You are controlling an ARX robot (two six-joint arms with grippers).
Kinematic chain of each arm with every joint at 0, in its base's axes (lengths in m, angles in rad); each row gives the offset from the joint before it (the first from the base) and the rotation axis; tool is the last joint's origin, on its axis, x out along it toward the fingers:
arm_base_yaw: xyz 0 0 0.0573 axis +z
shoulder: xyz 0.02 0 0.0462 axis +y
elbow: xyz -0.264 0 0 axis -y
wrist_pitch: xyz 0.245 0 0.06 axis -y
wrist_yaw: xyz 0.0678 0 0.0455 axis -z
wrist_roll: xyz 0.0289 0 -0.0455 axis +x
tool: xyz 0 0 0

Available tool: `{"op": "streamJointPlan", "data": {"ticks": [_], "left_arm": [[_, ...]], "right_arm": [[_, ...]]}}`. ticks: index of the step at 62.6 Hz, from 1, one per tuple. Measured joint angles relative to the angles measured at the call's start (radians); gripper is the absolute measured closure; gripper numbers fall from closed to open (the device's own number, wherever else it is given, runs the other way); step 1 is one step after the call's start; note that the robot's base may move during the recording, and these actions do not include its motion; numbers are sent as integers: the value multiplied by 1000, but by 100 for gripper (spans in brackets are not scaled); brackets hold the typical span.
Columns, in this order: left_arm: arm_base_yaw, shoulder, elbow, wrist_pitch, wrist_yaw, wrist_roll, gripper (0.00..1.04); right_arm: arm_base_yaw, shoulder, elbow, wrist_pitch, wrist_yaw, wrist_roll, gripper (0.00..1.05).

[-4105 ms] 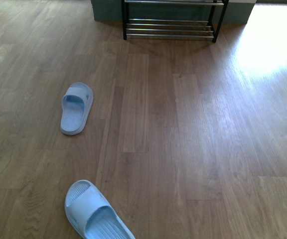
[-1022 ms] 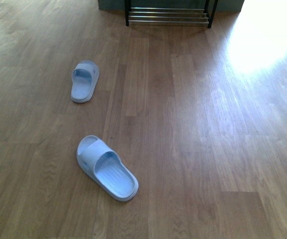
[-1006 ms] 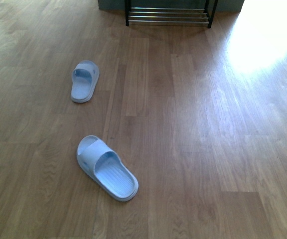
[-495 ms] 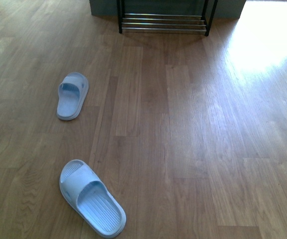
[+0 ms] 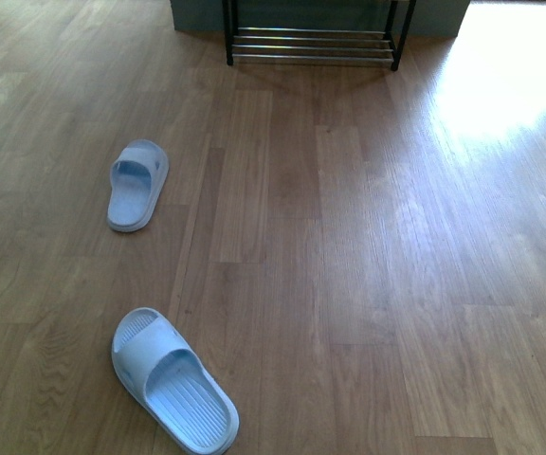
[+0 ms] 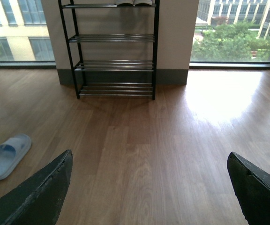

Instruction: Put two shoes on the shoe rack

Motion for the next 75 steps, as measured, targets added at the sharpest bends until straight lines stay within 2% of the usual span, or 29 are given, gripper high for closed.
{"op": "streamJointPlan", "data": {"ticks": [18,30,39,54,75], "left_arm": [[-7,621,285,14,127,155,9],[-10,875,455,-39,179,224,9],[-25,1021,576,-67,195,259,9],[-87,1203,742,-113,306,294,9],[-115,1349,882,-194,261,350,9]], "right_arm": [[0,0,0,0,0,0,9],[0,0,0,0,0,0,9],[0,0,0,0,0,0,9],[0,0,0,0,0,0,9],[0,0,0,0,0,0,9]]}}
